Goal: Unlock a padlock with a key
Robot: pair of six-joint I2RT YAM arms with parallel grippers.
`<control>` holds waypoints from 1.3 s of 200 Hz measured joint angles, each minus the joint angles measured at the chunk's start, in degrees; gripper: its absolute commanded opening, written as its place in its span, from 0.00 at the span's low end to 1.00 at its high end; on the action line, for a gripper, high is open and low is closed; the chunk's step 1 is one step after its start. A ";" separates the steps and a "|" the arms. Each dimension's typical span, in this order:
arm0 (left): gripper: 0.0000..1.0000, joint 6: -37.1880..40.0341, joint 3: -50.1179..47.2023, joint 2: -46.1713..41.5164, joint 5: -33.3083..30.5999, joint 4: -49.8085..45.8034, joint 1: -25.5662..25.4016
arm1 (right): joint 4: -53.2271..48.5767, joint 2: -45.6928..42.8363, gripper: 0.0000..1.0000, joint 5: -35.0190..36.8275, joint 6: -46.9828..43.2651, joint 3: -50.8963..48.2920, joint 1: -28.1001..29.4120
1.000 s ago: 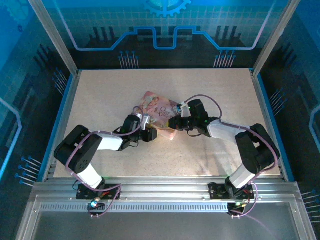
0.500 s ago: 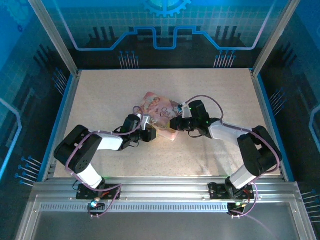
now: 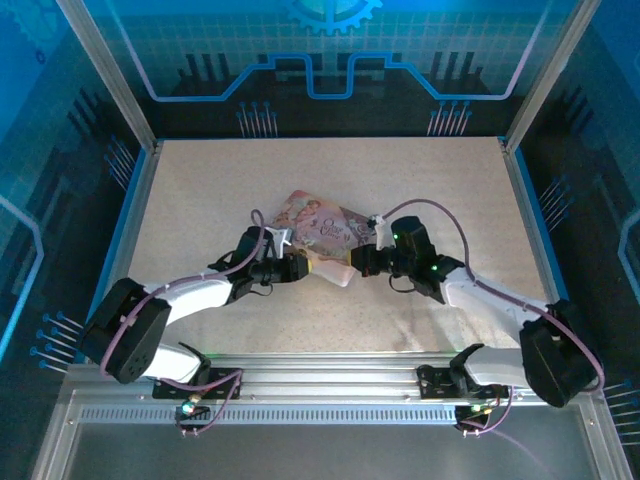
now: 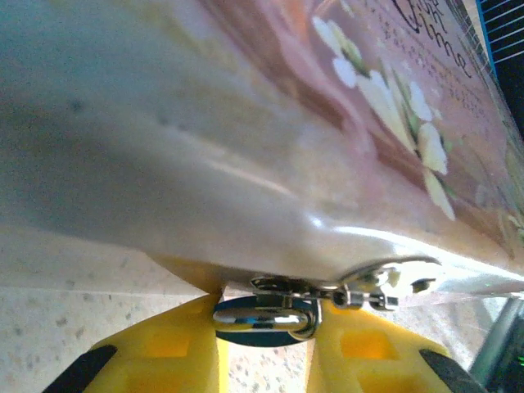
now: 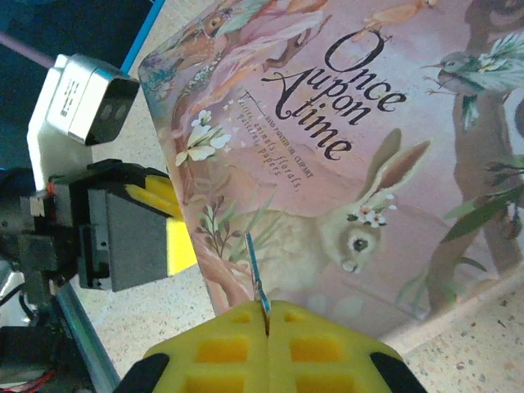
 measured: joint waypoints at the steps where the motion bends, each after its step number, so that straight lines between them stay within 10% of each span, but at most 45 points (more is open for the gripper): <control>1: 0.21 -0.11 0.02 -0.07 0.02 -0.13 0.00 | 0.04 -0.13 0.06 0.04 -0.02 -0.11 0.07; 103: 0.16 -9.66 5.11 -2.80 3.34 -7.30 -0.39 | 5.62 -9.05 0.06 7.45 -6.43 -7.10 10.82; 260: 0.14 -13.66 7.06 -4.17 3.98 -10.21 -1.51 | 17.05 5.18 0.06 10.43 -8.83 -7.13 13.84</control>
